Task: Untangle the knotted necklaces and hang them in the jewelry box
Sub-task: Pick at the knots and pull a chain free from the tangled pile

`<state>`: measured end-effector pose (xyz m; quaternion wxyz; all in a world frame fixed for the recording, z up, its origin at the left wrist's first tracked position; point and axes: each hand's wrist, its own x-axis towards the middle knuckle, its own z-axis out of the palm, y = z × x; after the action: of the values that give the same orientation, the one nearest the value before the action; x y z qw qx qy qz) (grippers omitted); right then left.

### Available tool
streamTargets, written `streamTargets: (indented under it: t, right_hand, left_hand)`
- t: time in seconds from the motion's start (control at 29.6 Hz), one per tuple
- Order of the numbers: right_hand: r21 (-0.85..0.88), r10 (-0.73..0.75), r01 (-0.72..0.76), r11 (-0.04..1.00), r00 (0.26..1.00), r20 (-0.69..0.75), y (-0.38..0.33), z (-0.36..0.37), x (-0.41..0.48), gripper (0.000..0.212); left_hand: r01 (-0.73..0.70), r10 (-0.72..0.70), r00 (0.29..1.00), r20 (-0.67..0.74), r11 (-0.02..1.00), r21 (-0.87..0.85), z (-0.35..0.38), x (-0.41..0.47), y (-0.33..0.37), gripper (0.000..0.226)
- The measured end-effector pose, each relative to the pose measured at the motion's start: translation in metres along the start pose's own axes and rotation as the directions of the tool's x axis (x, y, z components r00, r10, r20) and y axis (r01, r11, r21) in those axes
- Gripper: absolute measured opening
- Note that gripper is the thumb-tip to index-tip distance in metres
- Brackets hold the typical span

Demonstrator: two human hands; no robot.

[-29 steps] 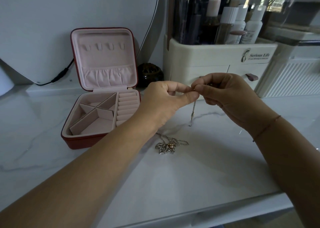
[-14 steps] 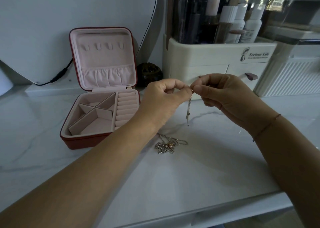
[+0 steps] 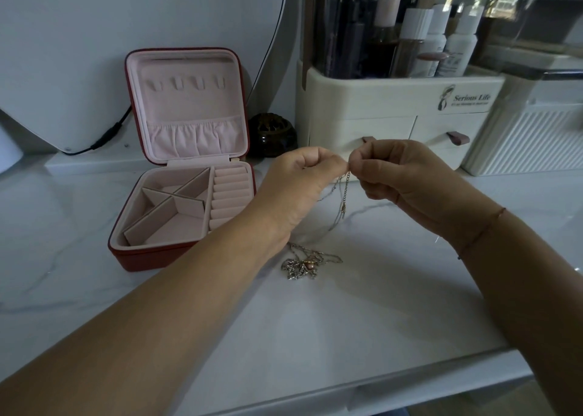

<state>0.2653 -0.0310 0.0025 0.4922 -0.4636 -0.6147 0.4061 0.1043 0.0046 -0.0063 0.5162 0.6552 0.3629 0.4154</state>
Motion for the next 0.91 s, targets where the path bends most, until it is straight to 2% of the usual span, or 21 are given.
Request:
streamTargets:
  t: [0.14, 0.3, 0.41, 0.54, 0.61, 0.71, 0.81, 0.91]
  right_hand:
    - [-0.077, 0.032, -0.032, 0.996, 0.999, 0.006, 0.0027, 0.0009, 0.0015, 0.003]
    - [-0.068, 0.039, -0.037, 0.997, 0.999, 0.021, 0.0001, 0.0013, 0.0004, 0.003]
    - [-0.054, 0.052, -0.05, 0.997, 0.998, 0.028, -0.0012, -0.0001, -0.0006, 0.004]
    - [0.003, 0.069, -0.069, 0.998, 0.997, 0.024, 0.0016, -0.0009, 0.0011, 0.003]
    - [0.007, 0.075, -0.076, 0.997, 0.996, 0.05, 0.0021, -0.0003, 0.0011, 0.006]
    - [-0.018, 0.07, -0.07, 0.997, 0.997, 0.041, 0.0001, -0.0004, -0.0001, 0.002]
    - [-0.083, 0.071, -0.072, 0.994, 0.997, -0.007, 0.0006, -0.0019, 0.0002, 0.002]
    - [-0.1, 0.084, -0.084, 0.991, 0.996, -0.003, 0.0004, 0.0008, 0.0, 0.024]
  left_hand:
    - [0.008, -0.007, 0.999, -0.031, 1.0, 0.009, 0.0018, 0.0002, -0.0017, 0.009]
    - [0.094, -0.091, 0.994, 0.052, 0.994, -0.058, 0.006, 0.0005, -0.0002, 0.031]
    - [0.125, -0.118, 0.989, 0.085, 0.988, -0.089, 0.0056, 0.0005, 0.0001, 0.023]
    - [0.056, -0.061, 0.997, 0.045, 0.992, 0.116, 0.0057, 0.0019, -0.0067, 0.013]
    - [0.02, -0.027, 0.998, 0.048, 0.988, 0.154, 0.0074, 0.0005, -0.0086, 0.012]
    - [-0.007, 0.001, 0.999, 0.043, 0.99, 0.139, 0.0086, -0.0008, -0.0083, 0.011]
    - [-0.042, 0.045, 0.999, -0.022, 0.993, 0.111, 0.006, 0.0005, -0.0077, 0.015]
    - [-0.055, 0.059, 0.997, -0.043, 0.995, 0.086, 0.0044, 0.0009, -0.0056, 0.015]
